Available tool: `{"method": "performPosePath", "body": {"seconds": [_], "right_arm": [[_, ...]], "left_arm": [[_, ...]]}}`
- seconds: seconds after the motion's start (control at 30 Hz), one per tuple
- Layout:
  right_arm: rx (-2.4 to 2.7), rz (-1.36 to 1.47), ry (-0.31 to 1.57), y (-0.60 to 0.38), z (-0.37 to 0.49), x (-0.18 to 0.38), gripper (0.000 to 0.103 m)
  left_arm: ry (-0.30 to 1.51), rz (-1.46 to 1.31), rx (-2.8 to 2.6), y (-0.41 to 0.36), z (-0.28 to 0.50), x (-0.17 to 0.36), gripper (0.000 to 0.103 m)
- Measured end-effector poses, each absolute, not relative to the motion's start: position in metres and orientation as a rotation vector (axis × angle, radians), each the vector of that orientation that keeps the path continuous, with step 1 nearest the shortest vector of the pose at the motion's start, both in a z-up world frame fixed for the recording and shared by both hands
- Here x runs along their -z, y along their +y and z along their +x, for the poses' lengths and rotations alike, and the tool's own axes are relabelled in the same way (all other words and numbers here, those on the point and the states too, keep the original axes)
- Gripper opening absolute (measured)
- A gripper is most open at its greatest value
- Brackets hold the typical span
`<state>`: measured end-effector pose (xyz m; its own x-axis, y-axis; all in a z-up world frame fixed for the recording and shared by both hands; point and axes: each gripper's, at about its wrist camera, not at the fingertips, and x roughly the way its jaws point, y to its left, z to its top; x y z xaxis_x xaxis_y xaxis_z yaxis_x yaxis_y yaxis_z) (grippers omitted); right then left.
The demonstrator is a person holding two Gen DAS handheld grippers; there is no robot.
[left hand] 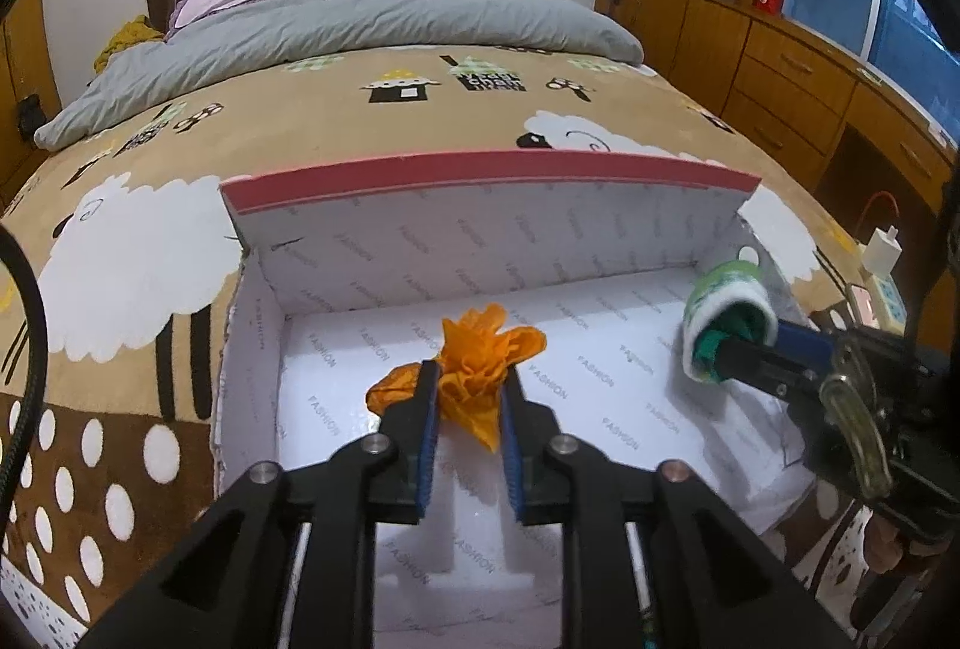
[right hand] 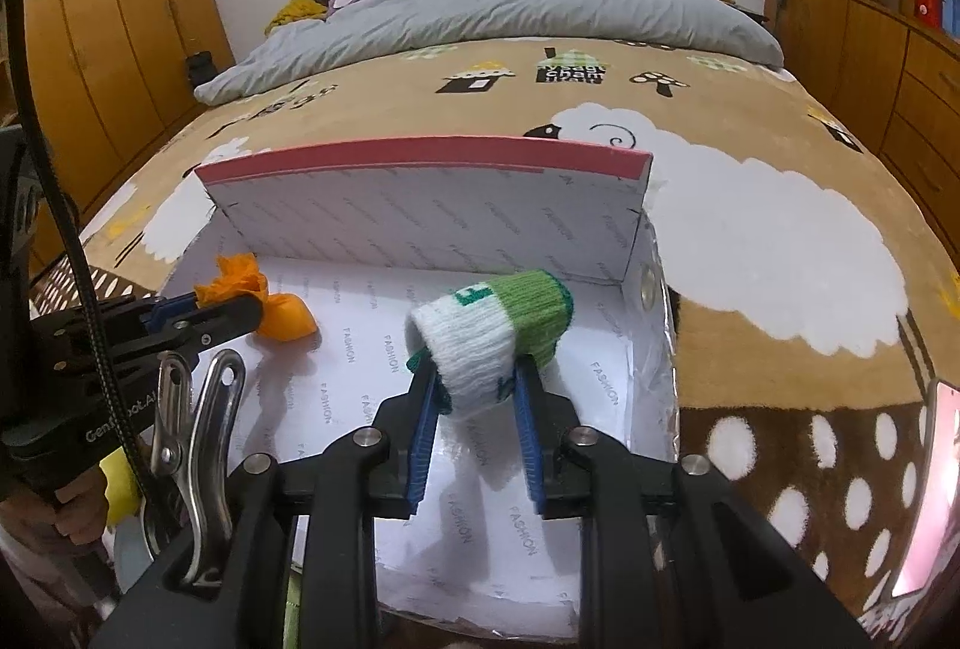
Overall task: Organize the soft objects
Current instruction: 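Carry the orange bow and green-white sock over the open shoebox with both grippers, then open both grippers to drop the bow and sock into the shoebox, then move the left gripper to the yellow sponge and grasp it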
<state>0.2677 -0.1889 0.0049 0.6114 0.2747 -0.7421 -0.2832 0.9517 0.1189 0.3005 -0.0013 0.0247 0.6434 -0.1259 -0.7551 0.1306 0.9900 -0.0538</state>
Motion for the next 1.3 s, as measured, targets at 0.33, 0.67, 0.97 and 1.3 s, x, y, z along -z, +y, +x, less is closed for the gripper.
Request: {"method": "performPosePath", "body": {"seconds": [0.33, 0.67, 0.97, 1.3], "right_arm": [[-0.310, -0.026, 0.832, -0.190, 0.262, -0.011, 0.047], [-0.310, -0.024, 0.809, -0.192, 0.246, -0.029, 0.047], [-0.322, -0.018, 0.783, -0.191, 0.223, -0.047, 0.047], [-0.340, -0.004, 0.774, -0.194, 0.190, -0.059, 0.047]], "left_arm": [[0.847, 0.033, 0.143, -0.006, 0.295, -0.034, 0.050], [0.816, 0.018, 0.127, 0.004, 0.276, -0.057, 0.056], [0.796, 0.022, 0.122, 0.007, 0.246, -0.075, 0.058], [0.796, 0.023, 0.120, 0.015, 0.212, -0.087, 0.058]]}}
